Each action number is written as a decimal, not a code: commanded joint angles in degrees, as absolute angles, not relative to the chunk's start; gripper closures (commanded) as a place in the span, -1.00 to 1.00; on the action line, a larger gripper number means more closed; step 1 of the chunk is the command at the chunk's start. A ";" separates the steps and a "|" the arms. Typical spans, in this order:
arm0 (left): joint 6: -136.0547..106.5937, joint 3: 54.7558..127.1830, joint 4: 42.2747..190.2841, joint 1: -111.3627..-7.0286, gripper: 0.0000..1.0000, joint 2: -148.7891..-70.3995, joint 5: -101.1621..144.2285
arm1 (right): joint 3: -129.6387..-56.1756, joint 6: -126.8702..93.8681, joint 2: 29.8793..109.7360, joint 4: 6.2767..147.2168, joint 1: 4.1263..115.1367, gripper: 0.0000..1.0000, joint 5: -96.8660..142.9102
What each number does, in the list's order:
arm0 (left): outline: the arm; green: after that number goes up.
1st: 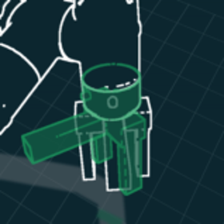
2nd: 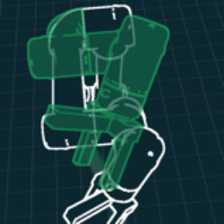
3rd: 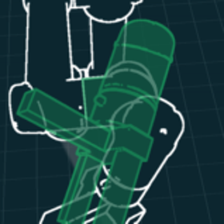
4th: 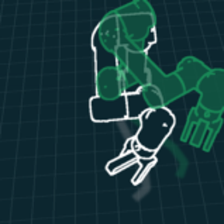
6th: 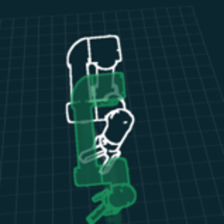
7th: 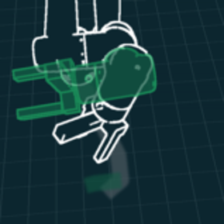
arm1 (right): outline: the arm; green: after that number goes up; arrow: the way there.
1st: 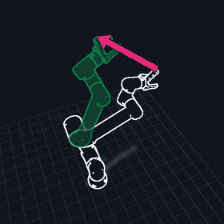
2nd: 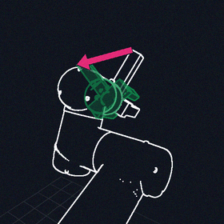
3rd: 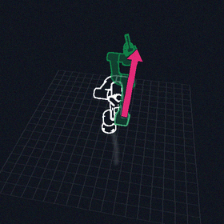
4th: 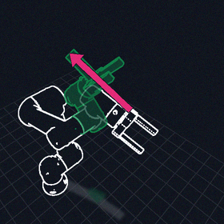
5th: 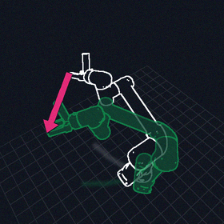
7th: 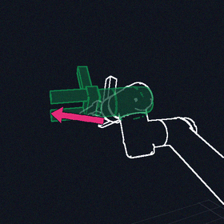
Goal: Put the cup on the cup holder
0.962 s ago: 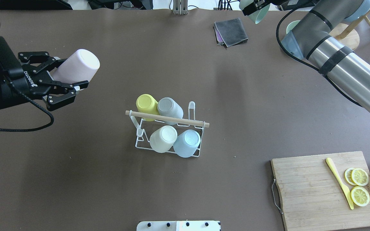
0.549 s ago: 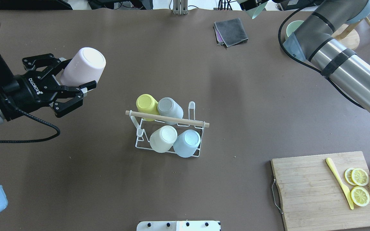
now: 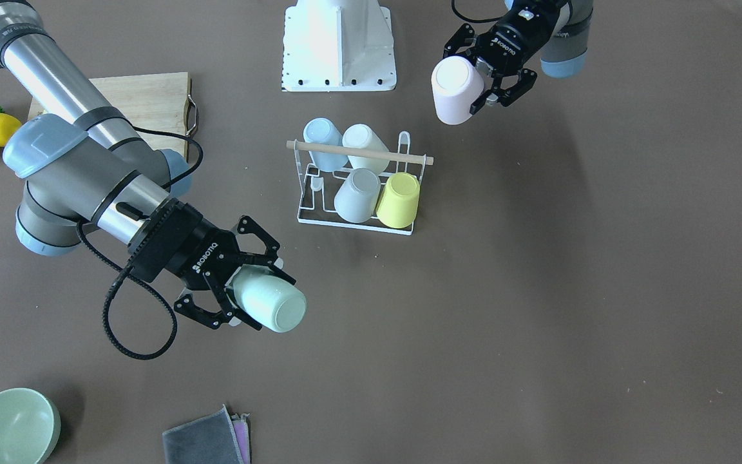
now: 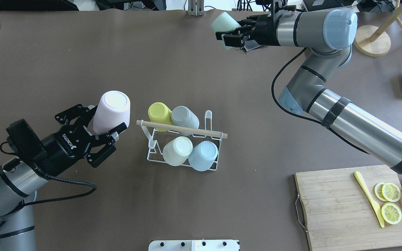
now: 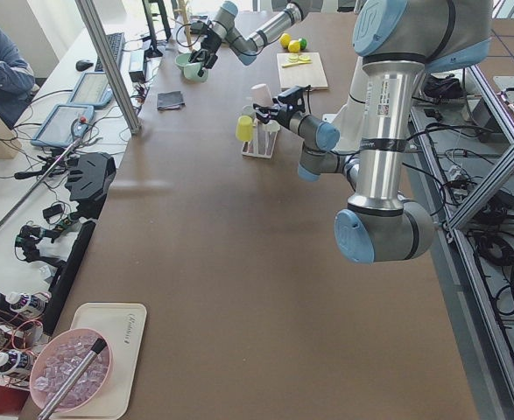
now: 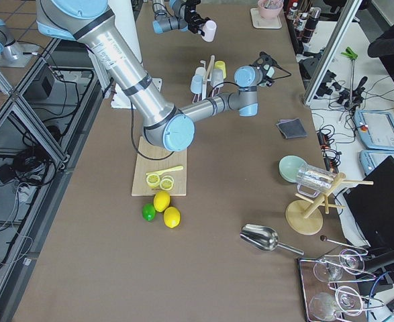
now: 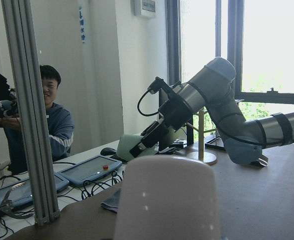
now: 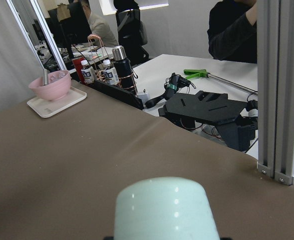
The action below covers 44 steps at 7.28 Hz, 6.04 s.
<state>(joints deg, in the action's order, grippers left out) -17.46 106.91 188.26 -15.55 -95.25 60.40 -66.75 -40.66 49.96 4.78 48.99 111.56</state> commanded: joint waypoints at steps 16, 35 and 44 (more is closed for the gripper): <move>-17.75 91.23 197.05 -9.75 0.36 -105.82 51.43 | -66.09 -41.75 53.43 -18.10 33.84 1.00 108.54; -40.91 116.08 145.20 -11.85 -0.98 -92.91 55.51 | -77.16 -41.13 55.72 33.23 51.76 -1.00 103.18; -25.21 116.11 92.43 -77.69 -0.98 -81.87 133.90 | -99.41 -13.60 66.66 100.80 69.83 -1.00 123.08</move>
<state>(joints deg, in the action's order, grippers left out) -39.68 116.70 98.92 -66.24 -86.27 126.36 -98.63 -20.68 62.50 96.34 65.64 118.05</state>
